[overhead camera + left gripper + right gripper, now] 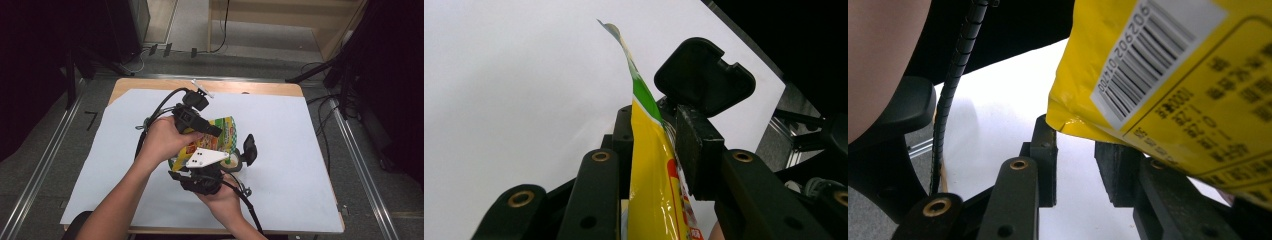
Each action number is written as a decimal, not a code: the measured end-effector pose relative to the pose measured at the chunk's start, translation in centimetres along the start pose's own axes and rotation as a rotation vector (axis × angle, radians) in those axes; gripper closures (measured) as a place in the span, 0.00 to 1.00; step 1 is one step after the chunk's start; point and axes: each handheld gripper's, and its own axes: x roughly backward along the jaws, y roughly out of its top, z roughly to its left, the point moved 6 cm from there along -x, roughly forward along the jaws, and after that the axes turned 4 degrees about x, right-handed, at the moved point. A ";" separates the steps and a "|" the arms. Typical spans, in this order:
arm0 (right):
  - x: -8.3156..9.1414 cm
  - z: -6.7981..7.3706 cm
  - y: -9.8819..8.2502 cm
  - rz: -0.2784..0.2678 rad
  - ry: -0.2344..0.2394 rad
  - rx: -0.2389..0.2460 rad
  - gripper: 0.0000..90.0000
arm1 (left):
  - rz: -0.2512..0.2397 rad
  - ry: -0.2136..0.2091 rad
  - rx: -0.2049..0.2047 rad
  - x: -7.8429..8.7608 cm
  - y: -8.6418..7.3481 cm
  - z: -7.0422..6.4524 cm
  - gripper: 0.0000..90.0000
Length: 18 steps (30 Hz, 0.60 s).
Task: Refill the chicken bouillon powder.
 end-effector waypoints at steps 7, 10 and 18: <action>0.0 0.2 0.1 0.003 0.003 0.001 0.81 | 0.011 -0.012 0.016 -0.1 -0.1 0.3 0.80; 0.0 0.1 0.0 0.009 -0.002 0.008 0.81 | 0.017 -0.012 0.016 -0.1 -0.1 0.4 0.81; 0.0 0.1 0.0 0.016 -0.010 0.025 0.81 | 0.016 -0.010 0.023 -0.2 -0.1 0.4 0.81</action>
